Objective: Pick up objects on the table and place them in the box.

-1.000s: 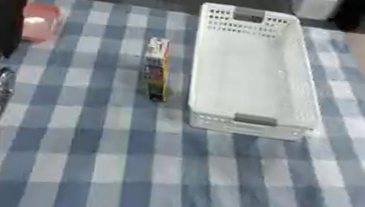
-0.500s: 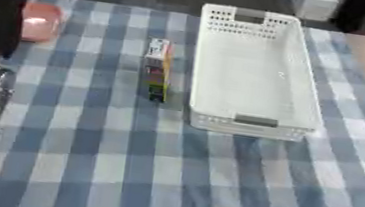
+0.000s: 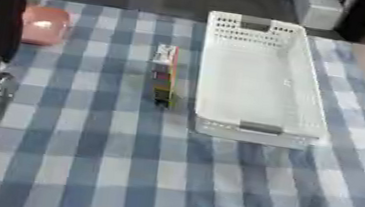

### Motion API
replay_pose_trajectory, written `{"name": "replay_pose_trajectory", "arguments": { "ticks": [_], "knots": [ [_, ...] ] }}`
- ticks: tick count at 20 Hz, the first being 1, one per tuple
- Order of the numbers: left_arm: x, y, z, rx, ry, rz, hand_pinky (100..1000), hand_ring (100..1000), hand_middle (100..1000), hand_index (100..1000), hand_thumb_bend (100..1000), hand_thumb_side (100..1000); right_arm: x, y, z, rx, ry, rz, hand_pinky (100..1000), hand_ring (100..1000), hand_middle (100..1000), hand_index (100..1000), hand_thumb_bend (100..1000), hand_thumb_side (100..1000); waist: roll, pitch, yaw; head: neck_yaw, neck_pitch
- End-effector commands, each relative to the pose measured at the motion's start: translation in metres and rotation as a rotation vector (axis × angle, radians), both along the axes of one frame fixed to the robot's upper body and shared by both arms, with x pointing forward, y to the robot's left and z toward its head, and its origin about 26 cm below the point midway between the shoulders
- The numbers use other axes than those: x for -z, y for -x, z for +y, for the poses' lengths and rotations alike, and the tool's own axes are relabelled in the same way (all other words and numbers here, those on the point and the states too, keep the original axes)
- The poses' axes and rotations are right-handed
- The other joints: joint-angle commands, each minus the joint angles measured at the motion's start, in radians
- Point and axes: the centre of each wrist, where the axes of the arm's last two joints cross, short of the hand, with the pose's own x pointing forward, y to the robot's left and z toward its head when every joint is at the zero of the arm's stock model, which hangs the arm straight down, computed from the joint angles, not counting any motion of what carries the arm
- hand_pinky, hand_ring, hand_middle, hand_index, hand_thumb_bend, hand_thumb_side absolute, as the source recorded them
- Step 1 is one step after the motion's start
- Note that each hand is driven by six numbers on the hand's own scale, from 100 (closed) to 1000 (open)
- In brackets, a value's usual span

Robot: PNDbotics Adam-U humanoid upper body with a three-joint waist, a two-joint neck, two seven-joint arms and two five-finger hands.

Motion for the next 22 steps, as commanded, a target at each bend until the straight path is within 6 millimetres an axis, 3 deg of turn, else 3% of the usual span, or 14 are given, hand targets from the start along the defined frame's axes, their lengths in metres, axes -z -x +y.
{"name": "replay_pose_trajectory", "arguments": {
  "ticks": [1, 9, 11, 12, 13, 16, 18, 19, 22],
  "knots": [
    [-0.012, 0.002, 0.004, -0.007, -0.021, -0.036, 1000, 790, 990, 871, 531, 1000, -0.019, 0.000, -0.008, 0.012, 0.017, -0.005, 827, 799, 850, 767, 575, 893, -0.003, -0.014, 0.002, -0.002, 0.002],
    [-0.011, 0.002, 0.003, -0.006, -0.030, -0.023, 1000, 788, 992, 871, 526, 1000, -0.033, 0.000, -0.015, -0.023, 0.073, 0.046, 826, 815, 855, 783, 567, 888, -0.009, -0.018, -0.002, -0.019, 0.003],
    [-0.013, 0.002, 0.005, -0.018, -0.050, -0.010, 1000, 787, 992, 872, 518, 1000, -0.029, 0.002, -0.015, -0.022, 0.050, 0.057, 777, 788, 853, 776, 543, 885, -0.009, -0.023, -0.010, -0.030, 0.006],
    [-0.015, 0.002, 0.008, -0.028, -0.073, -0.001, 1000, 792, 992, 882, 462, 1000, -0.026, 0.003, -0.015, -0.024, 0.037, 0.061, 714, 738, 841, 760, 560, 893, -0.008, -0.026, -0.013, -0.029, 0.008],
    [-0.018, 0.002, 0.011, -0.034, -0.127, -0.001, 1000, 794, 990, 886, 504, 1000, -0.023, 0.003, -0.015, -0.028, 0.013, 0.056, 657, 715, 833, 752, 512, 881, -0.004, -0.030, -0.017, -0.021, 0.006],
    [-0.030, 0.001, 0.023, -0.031, -0.284, -0.017, 988, 778, 962, 889, 517, 972, -0.014, 0.002, -0.008, -0.057, -0.074, 0.023, 586, 659, 811, 734, 481, 876, 0.006, -0.039, -0.026, 0.002, 0.002],
    [-0.036, -0.002, 0.031, -0.020, -0.373, -0.036, 945, 778, 944, 902, 556, 946, -0.009, 0.001, -0.002, -0.092, -0.139, -0.013, 482, 614, 782, 713, 452, 867, 0.014, -0.043, -0.033, 0.014, 0.002],
    [-0.040, -0.005, 0.035, -0.018, -0.427, -0.058, 941, 776, 936, 901, 611, 939, -0.008, 0.000, 0.000, -0.109, -0.167, -0.036, 453, 602, 772, 707, 443, 864, 0.017, -0.046, -0.037, 0.020, 0.004],
    [-0.044, -0.016, 0.049, -0.026, -0.592, -0.095, 926, 775, 911, 906, 637, 942, -0.009, -0.003, 0.004, -0.140, -0.241, -0.110, 393, 564, 730, 682, 417, 857, 0.025, -0.050, -0.050, 0.037, 0.015]
  ]
}}
